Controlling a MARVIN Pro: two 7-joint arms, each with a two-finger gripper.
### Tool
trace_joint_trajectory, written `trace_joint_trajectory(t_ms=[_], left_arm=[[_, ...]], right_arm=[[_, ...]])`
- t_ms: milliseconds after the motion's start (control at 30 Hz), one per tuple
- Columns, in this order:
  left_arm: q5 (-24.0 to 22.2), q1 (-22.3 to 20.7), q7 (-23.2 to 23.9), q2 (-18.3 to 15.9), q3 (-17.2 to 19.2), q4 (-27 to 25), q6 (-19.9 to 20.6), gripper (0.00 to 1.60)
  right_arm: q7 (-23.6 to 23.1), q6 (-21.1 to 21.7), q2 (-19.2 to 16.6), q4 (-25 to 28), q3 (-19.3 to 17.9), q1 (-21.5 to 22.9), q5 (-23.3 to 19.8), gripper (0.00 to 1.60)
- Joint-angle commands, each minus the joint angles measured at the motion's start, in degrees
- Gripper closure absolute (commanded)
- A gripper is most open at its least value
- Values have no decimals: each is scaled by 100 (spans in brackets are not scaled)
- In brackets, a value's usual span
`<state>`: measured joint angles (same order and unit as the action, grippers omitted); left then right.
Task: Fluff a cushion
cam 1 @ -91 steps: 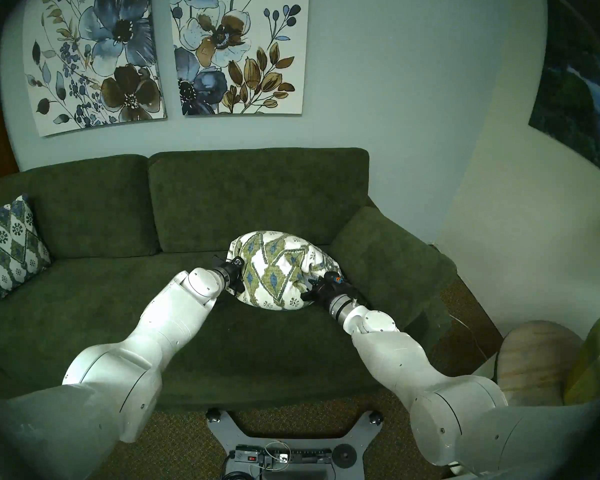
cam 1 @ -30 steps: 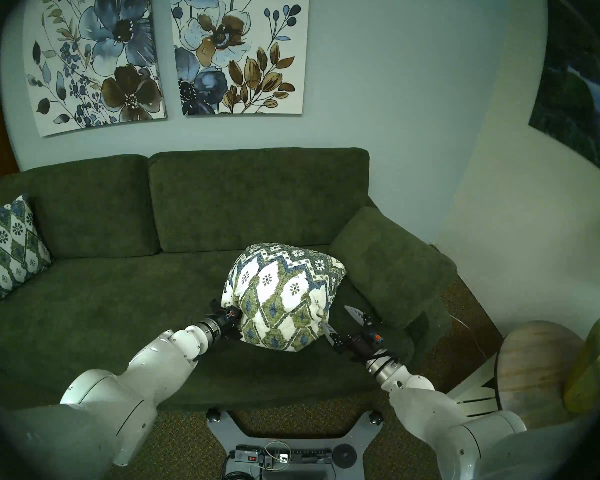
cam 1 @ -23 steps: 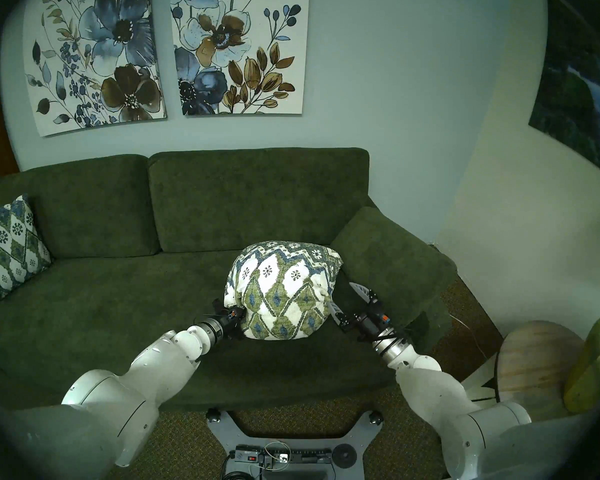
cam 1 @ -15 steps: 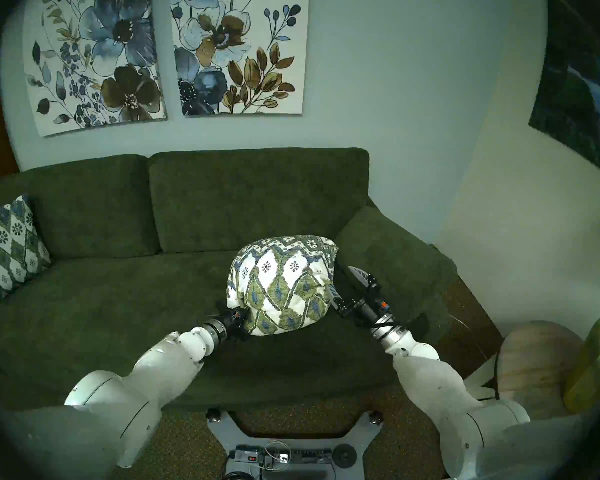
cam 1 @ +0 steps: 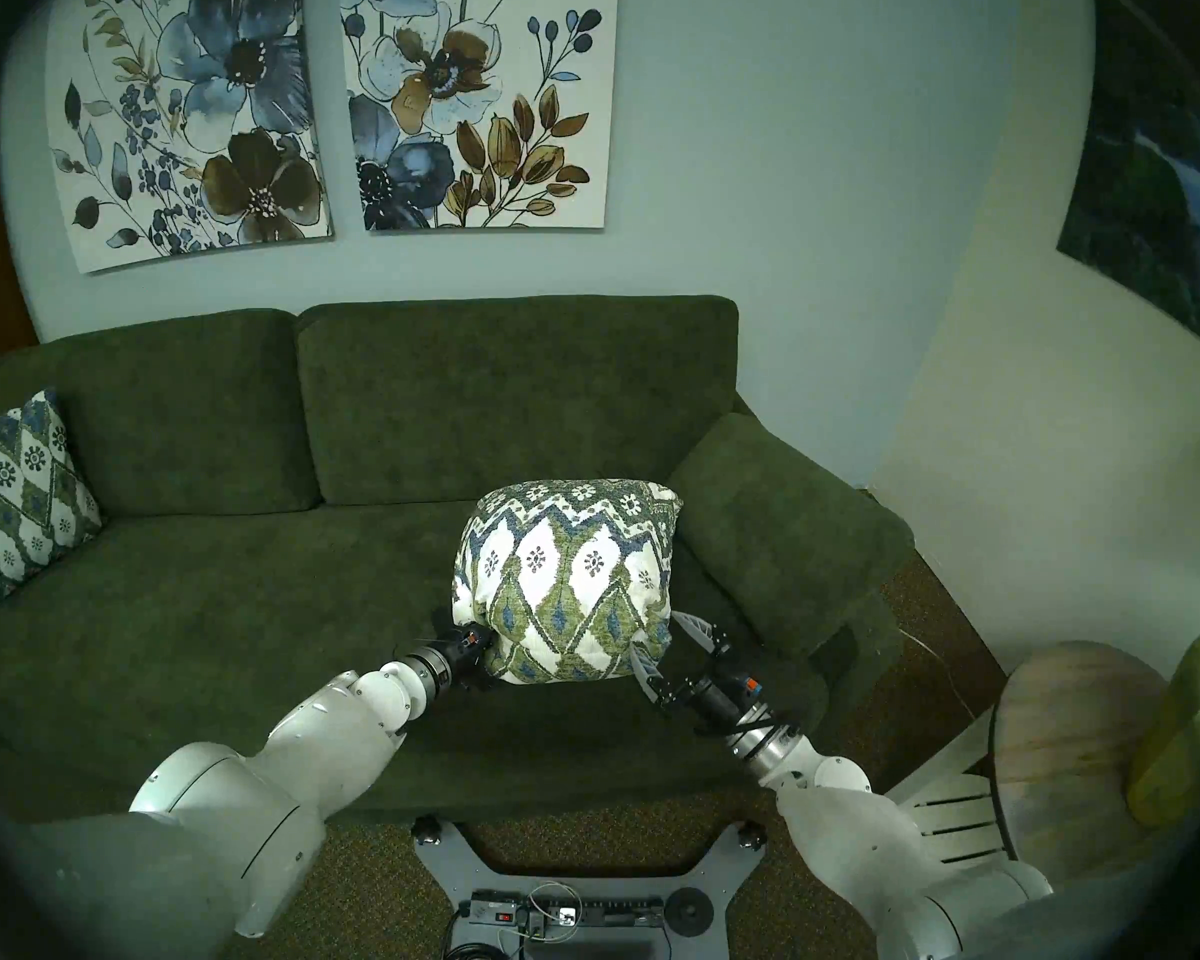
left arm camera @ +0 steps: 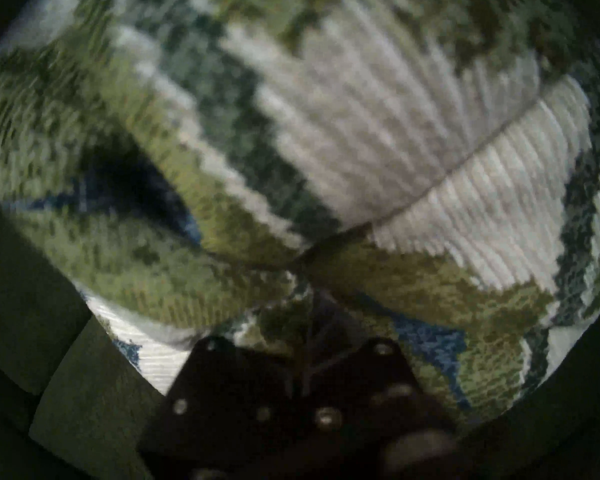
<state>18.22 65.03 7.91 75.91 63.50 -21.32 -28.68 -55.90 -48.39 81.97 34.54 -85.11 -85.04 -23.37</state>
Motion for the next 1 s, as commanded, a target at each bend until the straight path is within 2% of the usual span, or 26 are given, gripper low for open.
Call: trace_joint_trajectory(t_ms=[0, 67, 100, 200, 333, 533, 800, 967], left_arm=[[78, -34, 129, 206, -126, 107, 78, 160], [82, -53, 126, 231, -137, 108, 88, 160], [87, -75, 115, 271, -155, 107, 95, 160], [86, -76, 100, 302, -166, 94, 89, 160], [73, -74, 53, 316, -175, 84, 65, 160], [68, -73, 11, 318, -182, 99, 60, 160], [79, -73, -25, 389, -223, 120, 63, 160], [105, -65, -7, 511, -297, 79, 15, 160]], right_arm=[[-428, 108, -89, 584, 19, -679, -250, 0], [-454, 48, -95, 662, -8, -672, -305, 0], [-476, -39, -131, 908, -36, -637, -386, 0], [-454, -163, -153, 928, -66, -439, -440, 0], [-260, -382, -205, 1266, -131, -183, -542, 0], [-20, -522, -219, 1729, -146, -86, -654, 0], [162, -628, 122, 2333, 150, 105, -800, 0], [314, -372, 477, 2728, 542, 192, -870, 0]])
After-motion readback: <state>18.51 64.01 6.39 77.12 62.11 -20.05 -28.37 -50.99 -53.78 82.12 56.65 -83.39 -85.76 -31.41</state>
